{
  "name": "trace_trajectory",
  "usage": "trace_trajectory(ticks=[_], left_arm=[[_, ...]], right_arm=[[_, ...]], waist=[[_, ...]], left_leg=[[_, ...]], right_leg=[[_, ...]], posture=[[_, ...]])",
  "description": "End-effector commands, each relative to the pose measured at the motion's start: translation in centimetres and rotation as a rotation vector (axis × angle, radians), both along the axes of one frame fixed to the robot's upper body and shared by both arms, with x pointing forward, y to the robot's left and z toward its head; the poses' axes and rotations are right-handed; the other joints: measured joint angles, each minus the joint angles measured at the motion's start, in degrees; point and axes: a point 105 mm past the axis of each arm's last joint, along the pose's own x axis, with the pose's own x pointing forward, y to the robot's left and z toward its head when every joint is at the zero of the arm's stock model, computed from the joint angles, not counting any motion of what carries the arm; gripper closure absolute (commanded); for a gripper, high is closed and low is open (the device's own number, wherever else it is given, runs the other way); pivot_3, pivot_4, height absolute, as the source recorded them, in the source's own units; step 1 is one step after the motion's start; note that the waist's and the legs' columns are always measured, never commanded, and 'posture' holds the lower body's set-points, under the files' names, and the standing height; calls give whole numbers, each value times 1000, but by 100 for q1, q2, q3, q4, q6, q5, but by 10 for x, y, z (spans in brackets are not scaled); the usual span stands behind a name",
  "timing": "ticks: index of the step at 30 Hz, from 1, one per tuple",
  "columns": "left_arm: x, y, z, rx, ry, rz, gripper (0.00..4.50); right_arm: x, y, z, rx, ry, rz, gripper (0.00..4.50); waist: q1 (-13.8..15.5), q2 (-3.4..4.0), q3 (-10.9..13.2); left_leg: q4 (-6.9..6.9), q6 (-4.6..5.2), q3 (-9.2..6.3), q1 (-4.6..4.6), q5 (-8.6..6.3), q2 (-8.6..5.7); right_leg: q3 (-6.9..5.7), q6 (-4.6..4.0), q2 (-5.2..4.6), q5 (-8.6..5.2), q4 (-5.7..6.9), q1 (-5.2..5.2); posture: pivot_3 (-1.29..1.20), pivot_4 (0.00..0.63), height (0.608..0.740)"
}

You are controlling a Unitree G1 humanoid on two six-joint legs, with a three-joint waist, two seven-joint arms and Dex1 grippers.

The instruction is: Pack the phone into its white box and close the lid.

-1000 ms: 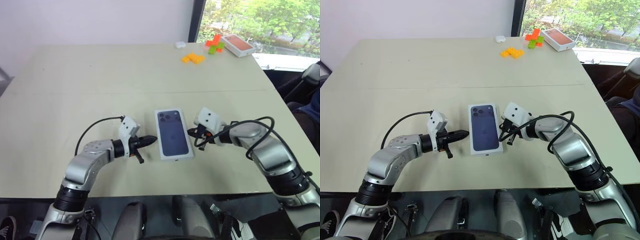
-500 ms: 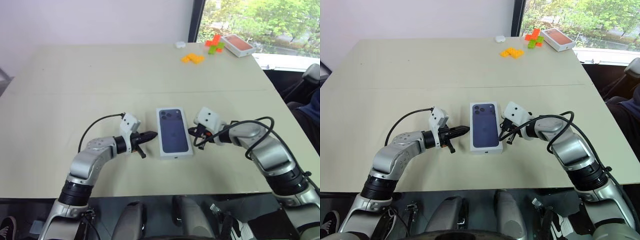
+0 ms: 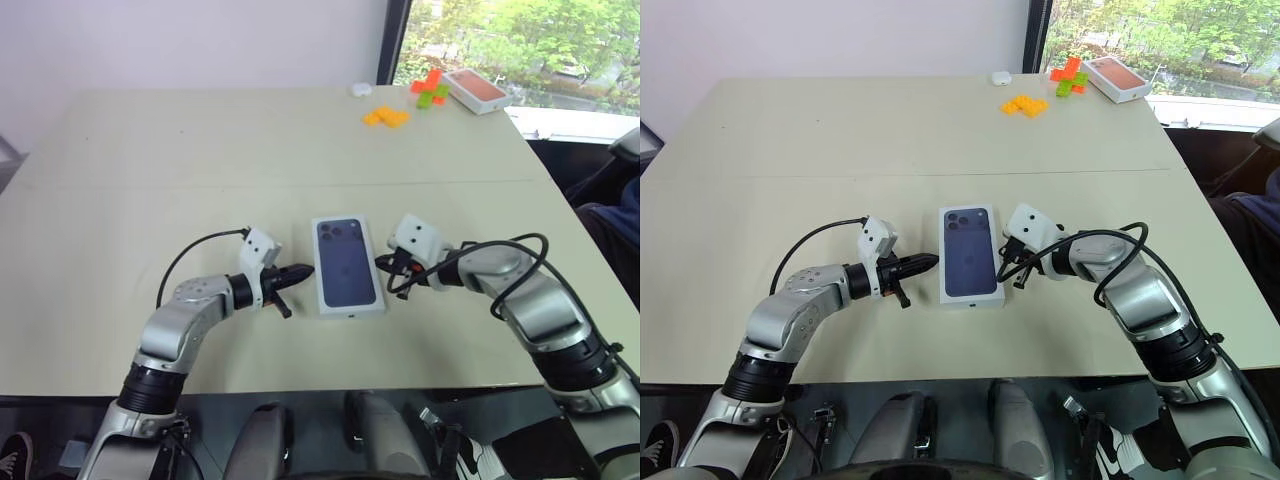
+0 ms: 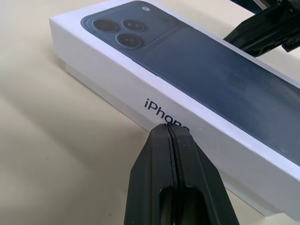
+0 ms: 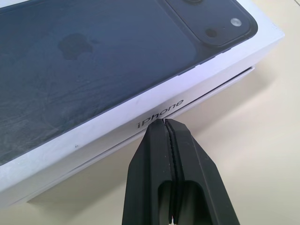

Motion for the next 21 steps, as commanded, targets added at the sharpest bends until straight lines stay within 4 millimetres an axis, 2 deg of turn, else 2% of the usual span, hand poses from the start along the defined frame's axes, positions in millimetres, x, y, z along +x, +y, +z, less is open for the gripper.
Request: trace_trajectory(ticks=[1, 10, 15, 21], left_arm=[[1, -7, 9, -8, -53, -21, 4500], [1, -15, 14, -20, -71, -38, 4500], [0, -12, 9, 5, -58, -48, 4500], [-5, 7, 9, 16, -51, -18, 4500]], right_arm=[[-1, 2, 14, -1, -49, 29, 4469], [1, -5, 15, -24, -58, 16, 4469], [3, -7, 12, -43, -67, 14, 4469], [7, -11, 21, -21, -86, 0, 4469]], waist=[[0, 0, 0], [7, 0, 0], [6, 0, 0], [-11, 0, 0]], left_leg=[[0, 0, 0, 0, 0, 0], [0, 0, 0, 0, 0, -1], [1, 0, 0, 0, 0, -1], [1, 0, 1, 1, 0, 0]], right_leg=[[0, 0, 0, 0, 0, 0], [0, 0, -1, 0, 0, 1], [0, 0, -1, 0, 0, 1], [0, 0, 0, 0, 0, 1]], posture=[[0, 150, 740], [0, 150, 740], [0, 150, 740], [0, 150, 740]])
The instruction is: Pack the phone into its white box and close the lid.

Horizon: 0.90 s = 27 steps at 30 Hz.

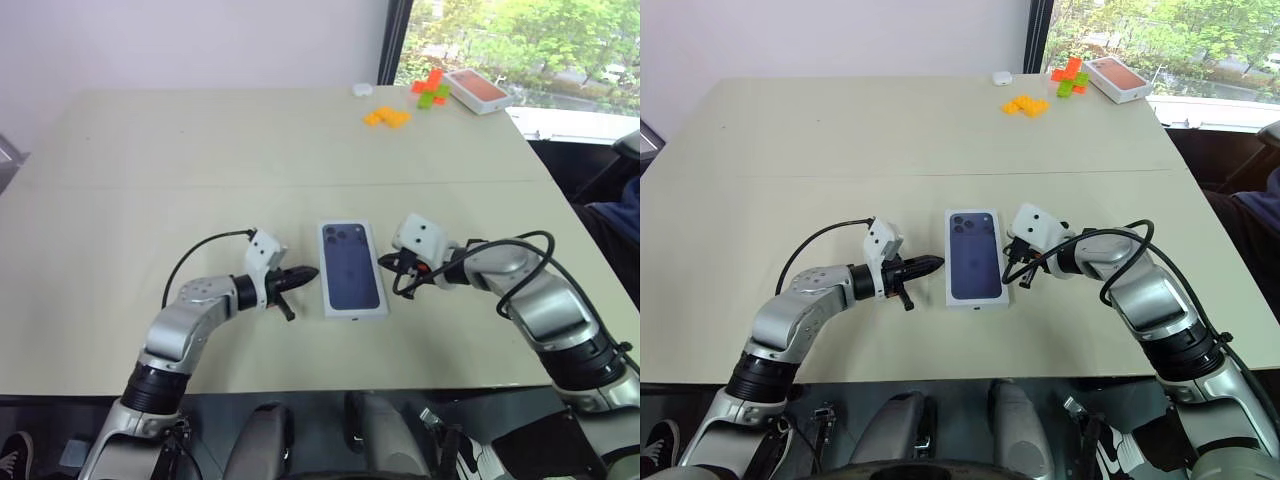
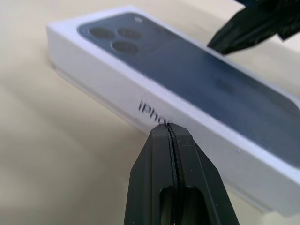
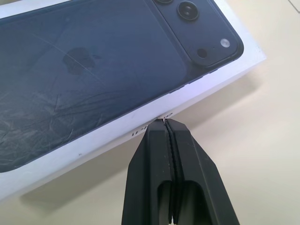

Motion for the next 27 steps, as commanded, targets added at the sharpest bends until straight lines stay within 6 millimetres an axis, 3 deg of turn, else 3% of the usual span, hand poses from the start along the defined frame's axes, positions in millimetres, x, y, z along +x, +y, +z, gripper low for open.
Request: trace_trajectory(ticks=[1, 5, 9, 13, 18, 22, 27], left_arm=[[0, 11, 19, -23, -58, 13, 4500], [10, 13, 47, -78, -115, 37, 4500], [25, -11, 66, -144, -176, 46, 4500], [35, -27, 57, -124, -157, 54, 4500], [55, -28, 29, -18, -128, 146, 4500], [40, -23, 7, 80, -99, 88, 4500], [28, -18, 7, 80, -92, 63, 4500]], right_arm=[[7, -3, 23, 45, -61, -8, 4469], [13, 5, 45, 166, -80, -19, 4469], [20, 19, 49, 215, -118, -14, 4469], [31, 28, 43, 200, -165, -41, 4469], [42, 35, 19, 127, -193, -81, 4469], [26, 33, -2, 67, -113, -20, 4469], [15, 24, 0, 74, -66, 1, 4469]], waist=[[2, 0, 0], [8, 0, 0], [35, -5, -3], [9, -5, -4], [7, -3, -5], [9, -2, -10], [9, -3, -13]], left_leg=[[0, 0, 0, 0, 0, 0], [2, -2, -1, 1, 1, 2], [4, -3, -9, 1, 2, -1], [4, -3, -3, -2, 2, -12], [1, -4, 1, 3, 2, -10], [1, -4, -4, 6, 3, -6], [2, -4, -1, 12, 2, -7]], right_leg=[[0, 0, 0, 0, 0, 0], [0, -4, 1, 2, 5, 0], [-5, -2, 2, 4, 2, 8], [-2, 9, -10, 12, -1, 6], [0, 8, -7, 12, 2, 4], [-3, 8, -3, 12, 5, 6], [-1, 8, -7, 12, 2, 14]], posture=[[0, 150, 740], [0, 150, 740], [0, 150, 740], [0, 150, 740], [0, 150, 740], [0, 150, 740], [0, 150, 740]])
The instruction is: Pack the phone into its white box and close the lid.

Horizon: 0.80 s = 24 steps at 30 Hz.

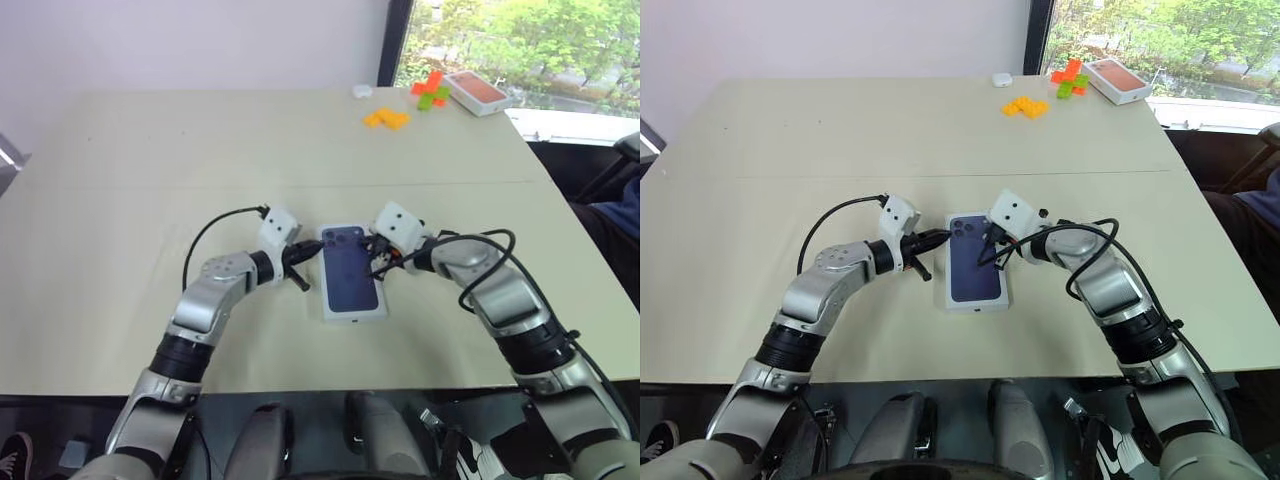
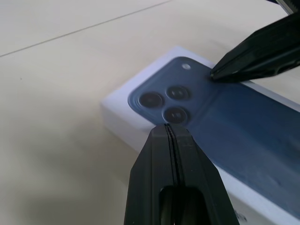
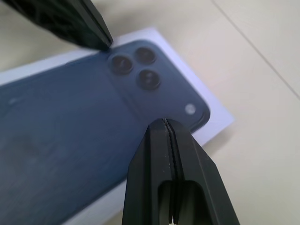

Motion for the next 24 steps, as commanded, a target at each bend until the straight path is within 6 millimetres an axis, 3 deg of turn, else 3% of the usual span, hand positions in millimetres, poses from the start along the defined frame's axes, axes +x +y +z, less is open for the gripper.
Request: trace_trajectory(ticks=[1, 7, 12, 17, 20, 21, 24], left_arm=[[-11, 1, -7, 19, 33, -30, 4500], [-46, 0, -16, 52, 95, -175, 4500], [-67, 6, -31, 104, 145, -269, 4500], [-72, 15, -20, 38, 150, -302, 4500], [-50, 31, 10, -94, 91, -195, 4500], [-41, 45, 26, -131, 37, -150, 4241], [-27, 84, 50, -130, -44, -33, 3135]], right_arm=[[-14, -4, 0, -3, 43, 48, 4469], [-62, -14, -17, -77, 209, 190, 4469], [-88, -19, -25, -114, 315, 256, 4469], [-80, -18, -17, -66, 304, 232, 4469], [-55, -16, 7, 44, 182, 160, 4469], [-44, -19, 20, 132, 159, 114, 4495], [-40, -31, 44, 274, 123, 103, 3590]], waist=[[8, 0, 0], [3, 1, -4], [4, -10, -12], [-15, -13, -14], [-16, -19, -10], [-11, -21, -7], [-1, -20, -5]], left_leg=[[0, 0, 0, 2, 0, 0], [-2, 2, -2, 1, -1, 1], [-1, 4, -2, 7, -2, 5], [-4, 5, -1, 37, -4, 12], [-6, 5, -1, 38, -4, 16], [-6, 5, -1, 37, -3, 17], [-2, 3, -2, 13, -2, 16]], right_leg=[[0, 0, 0, 0, 0, 1], [-1, 1, 2, -2, -2, 3], [-2, -13, 4, -14, -6, 8], [-1, 8, 11, -37, -10, 36], [-1, 4, 14, -33, -9, 34], [-1, 0, 14, -31, -7, 32], [-1, -12, 16, -18, 0, 8]], posture=[[0, 150, 740], [0, 150, 740], [0, 150, 740], [0, 150, 740], [0, 150, 740], [0, 150, 740], [0, 150, 740]])
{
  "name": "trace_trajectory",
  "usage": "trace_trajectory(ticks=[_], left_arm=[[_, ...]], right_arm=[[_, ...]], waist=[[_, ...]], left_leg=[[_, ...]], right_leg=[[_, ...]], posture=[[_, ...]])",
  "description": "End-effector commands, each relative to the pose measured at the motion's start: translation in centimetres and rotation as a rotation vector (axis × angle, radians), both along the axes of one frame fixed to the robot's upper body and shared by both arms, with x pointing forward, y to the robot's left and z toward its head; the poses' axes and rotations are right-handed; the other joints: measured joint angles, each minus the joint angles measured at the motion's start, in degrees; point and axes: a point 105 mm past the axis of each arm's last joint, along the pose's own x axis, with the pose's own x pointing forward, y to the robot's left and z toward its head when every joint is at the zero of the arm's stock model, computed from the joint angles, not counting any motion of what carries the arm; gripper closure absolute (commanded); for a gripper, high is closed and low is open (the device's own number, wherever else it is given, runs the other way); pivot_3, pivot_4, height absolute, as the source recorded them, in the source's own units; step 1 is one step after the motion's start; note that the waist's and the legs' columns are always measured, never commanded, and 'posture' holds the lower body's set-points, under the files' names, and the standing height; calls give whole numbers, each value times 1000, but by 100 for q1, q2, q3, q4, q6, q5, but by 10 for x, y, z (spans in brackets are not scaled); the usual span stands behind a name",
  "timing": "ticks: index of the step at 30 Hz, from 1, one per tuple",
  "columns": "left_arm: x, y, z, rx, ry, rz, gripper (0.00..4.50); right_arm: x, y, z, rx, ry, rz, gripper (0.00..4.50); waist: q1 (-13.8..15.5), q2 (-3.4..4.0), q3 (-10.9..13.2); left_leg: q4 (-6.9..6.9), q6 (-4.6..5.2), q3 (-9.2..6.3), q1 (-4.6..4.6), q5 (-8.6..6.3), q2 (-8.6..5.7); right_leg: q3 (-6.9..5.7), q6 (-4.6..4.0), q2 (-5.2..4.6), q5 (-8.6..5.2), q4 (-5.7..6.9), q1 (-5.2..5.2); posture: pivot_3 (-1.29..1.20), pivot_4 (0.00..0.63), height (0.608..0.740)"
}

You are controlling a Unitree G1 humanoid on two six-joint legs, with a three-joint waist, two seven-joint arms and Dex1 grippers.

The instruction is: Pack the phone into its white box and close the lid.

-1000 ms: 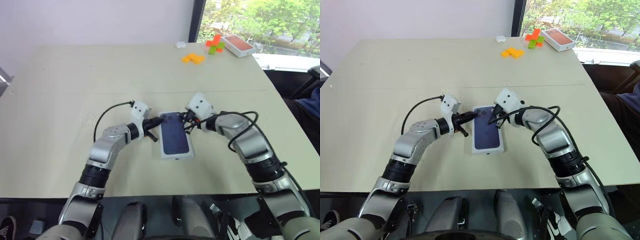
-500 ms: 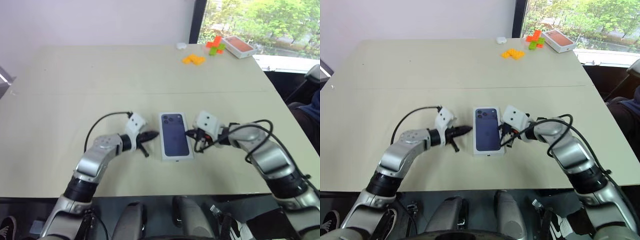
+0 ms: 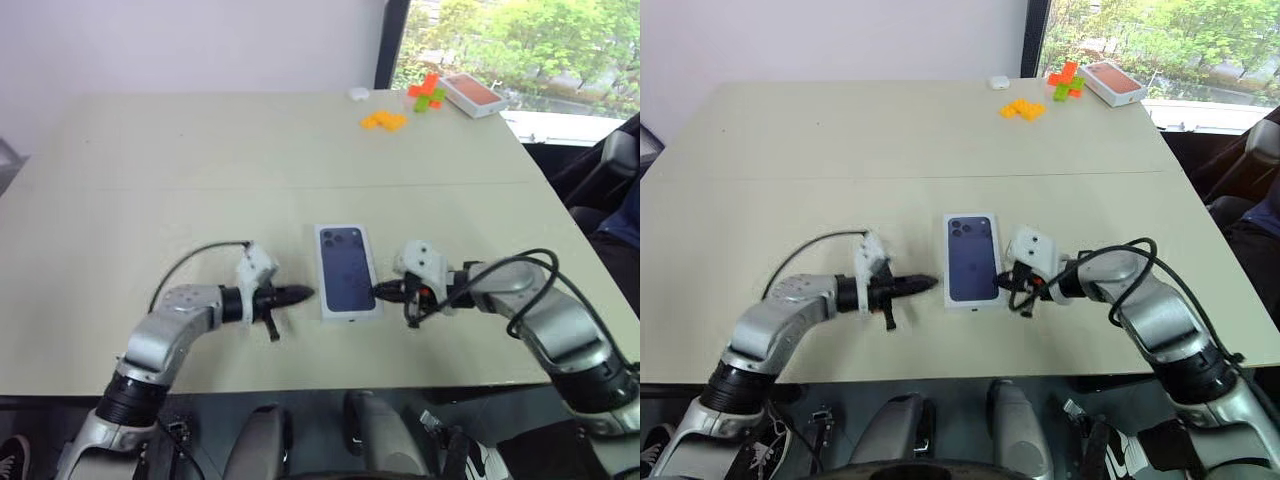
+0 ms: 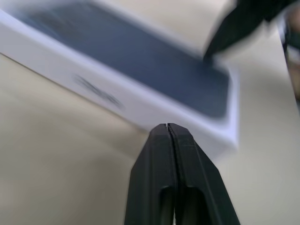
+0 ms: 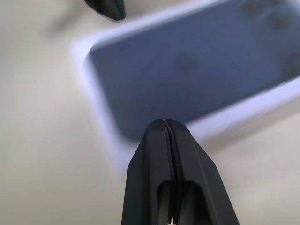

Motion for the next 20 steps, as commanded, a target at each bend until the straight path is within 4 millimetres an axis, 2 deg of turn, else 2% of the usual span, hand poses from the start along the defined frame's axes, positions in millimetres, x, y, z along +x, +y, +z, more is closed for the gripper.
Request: trace_trajectory(ticks=[1, 6, 7, 11, 15, 20], left_arm=[[12, 45, 32, 6, -106, 129, 2644], [-1, 90, 41, 70, -127, 130, 53], [-2, 96, 42, 79, -131, 138, 0], [-1, 112, 39, 130, -109, 185, 0], [0, 116, 44, 113, -110, 205, 0], [-3, 128, 39, 153, -98, 231, 0]], right_arm=[[3, -19, 37, 100, -100, -25, 3110], [-2, -43, 55, 141, -141, -26, 483], [-2, -48, 58, 141, -146, -27, 31], [-4, -61, 61, 105, -159, -14, 31], [-1, -71, 62, 66, -173, -20, 31], [3, -79, 63, 64, -166, -35, 31]], waist=[[7, 3, -2], [6, 6, -1], [8, 7, 0], [30, 6, 1], [9, 5, 1], [-18, 5, 1]], left_leg=[[0, 0, -1, -9, 0, -2], [-9, 17, 1, -30, -12, -9], [-9, 16, 3, -37, -12, -12], [-5, 16, 7, -33, -12, -29], [2, 15, 9, -28, -10, -31], [2, 13, 12, -25, -9, -21]], right_leg=[[-1, 17, 0, 10, 1, -8], [-2, 19, -12, 9, -10, -23], [-2, 19, -17, 10, -12, -27], [-7, 17, -44, 8, -17, -20], [-6, 3, -46, -2, -15, -14], [-3, 21, -35, 9, -5, -18]], posture=[[0, 150, 740], [0, 150, 740], [0, 150, 740], [0, 150, 740], [0, 150, 740], [0, 150, 740]])
